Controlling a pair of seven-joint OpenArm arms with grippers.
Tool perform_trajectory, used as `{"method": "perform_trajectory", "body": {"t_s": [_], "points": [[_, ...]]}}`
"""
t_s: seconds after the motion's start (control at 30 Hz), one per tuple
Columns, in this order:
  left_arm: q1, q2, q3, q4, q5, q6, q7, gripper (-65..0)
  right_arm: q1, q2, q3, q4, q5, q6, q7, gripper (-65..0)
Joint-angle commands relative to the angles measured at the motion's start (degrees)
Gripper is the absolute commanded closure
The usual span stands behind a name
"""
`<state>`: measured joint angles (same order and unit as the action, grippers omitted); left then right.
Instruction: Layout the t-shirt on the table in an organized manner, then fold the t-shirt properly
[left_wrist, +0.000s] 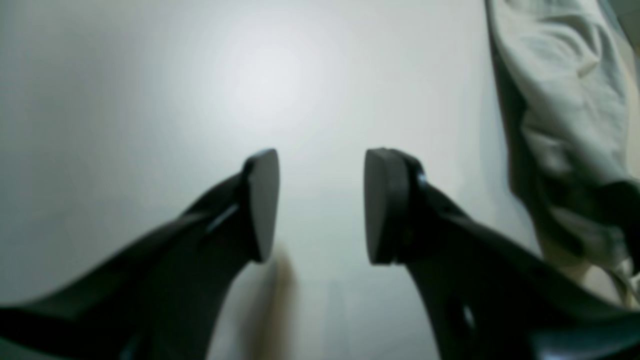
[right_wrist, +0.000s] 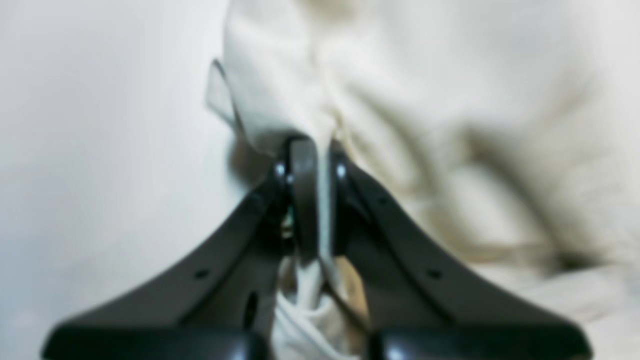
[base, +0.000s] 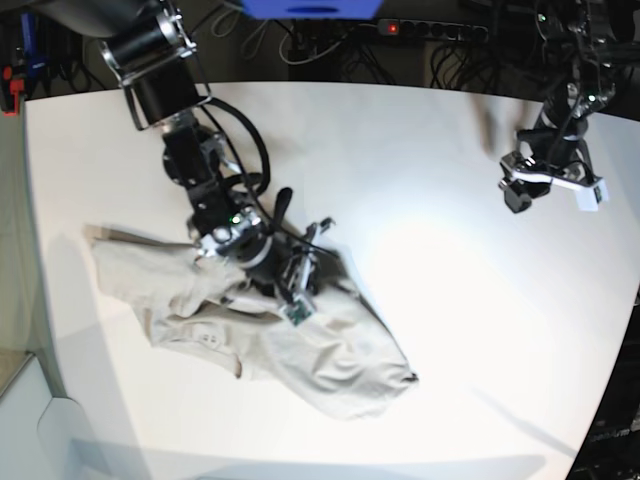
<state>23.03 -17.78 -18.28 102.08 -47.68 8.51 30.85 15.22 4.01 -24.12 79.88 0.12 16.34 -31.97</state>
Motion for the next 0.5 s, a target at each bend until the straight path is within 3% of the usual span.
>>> {"method": "perform_trajectory", "body": {"t_s": [0.0,0.17,0.47], "points": [[-0.1,-0.6,-0.4,1.0,-0.8,-0.5,-1.1,-27.2,1.6,-0.3,0.2,2.7,0.5,1.1,1.6,-1.9],[-0.1,-0.5,0.0,1.0,-0.8,-0.5,-1.1,-27.2,5.0,0.9,0.8,5.2,0.4,1.1,1.6,-1.9],[1.8,-0.5,-0.4,1.1,-0.8,-0.5,-1.3,-27.2,11.2,0.9,8.5,5.5,0.5,1.1,0.4,-2.0]]}}
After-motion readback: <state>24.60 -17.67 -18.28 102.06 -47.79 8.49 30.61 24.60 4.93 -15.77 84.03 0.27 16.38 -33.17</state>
